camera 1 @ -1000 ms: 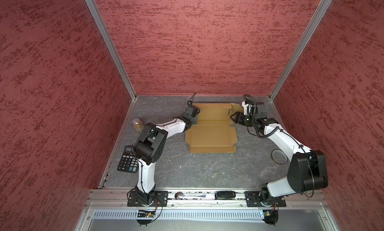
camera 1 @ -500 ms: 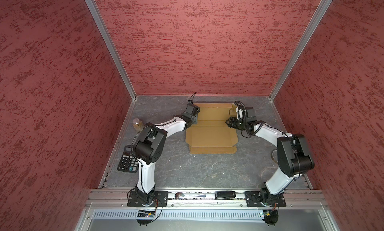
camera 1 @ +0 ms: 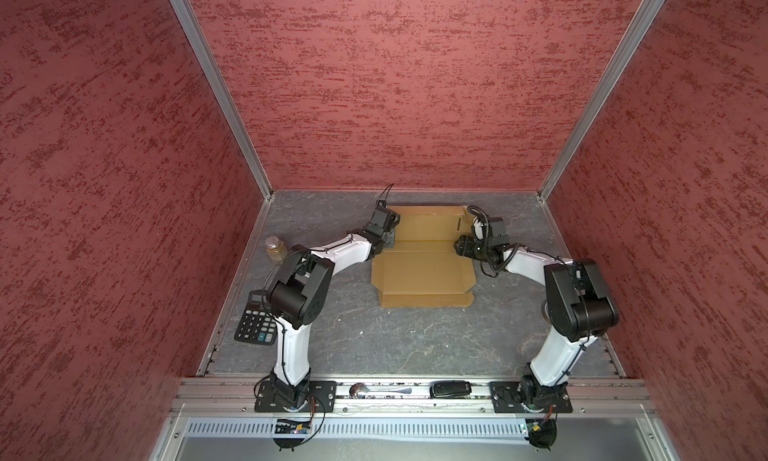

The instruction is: Fold the paper box

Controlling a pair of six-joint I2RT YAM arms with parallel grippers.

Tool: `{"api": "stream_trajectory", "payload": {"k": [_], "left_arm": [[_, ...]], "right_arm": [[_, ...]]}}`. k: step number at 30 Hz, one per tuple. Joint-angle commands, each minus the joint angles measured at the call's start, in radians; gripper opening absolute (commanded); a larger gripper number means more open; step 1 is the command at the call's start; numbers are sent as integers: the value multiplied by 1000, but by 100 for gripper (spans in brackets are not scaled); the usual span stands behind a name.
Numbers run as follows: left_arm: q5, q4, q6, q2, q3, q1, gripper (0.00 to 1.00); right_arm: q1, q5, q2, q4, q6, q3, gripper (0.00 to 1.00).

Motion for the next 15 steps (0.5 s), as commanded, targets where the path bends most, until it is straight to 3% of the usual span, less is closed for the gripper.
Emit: {"api": "stream_trajectory", "payload": {"k": [1, 15], "left_arm": [[6, -14, 14, 7, 26, 5, 8], [10, -24, 9, 18, 34, 3, 8]], "right_arm": [[-9, 23, 31, 50, 11, 2, 71], [-7, -146, 51, 130, -20, 54, 67]]}}
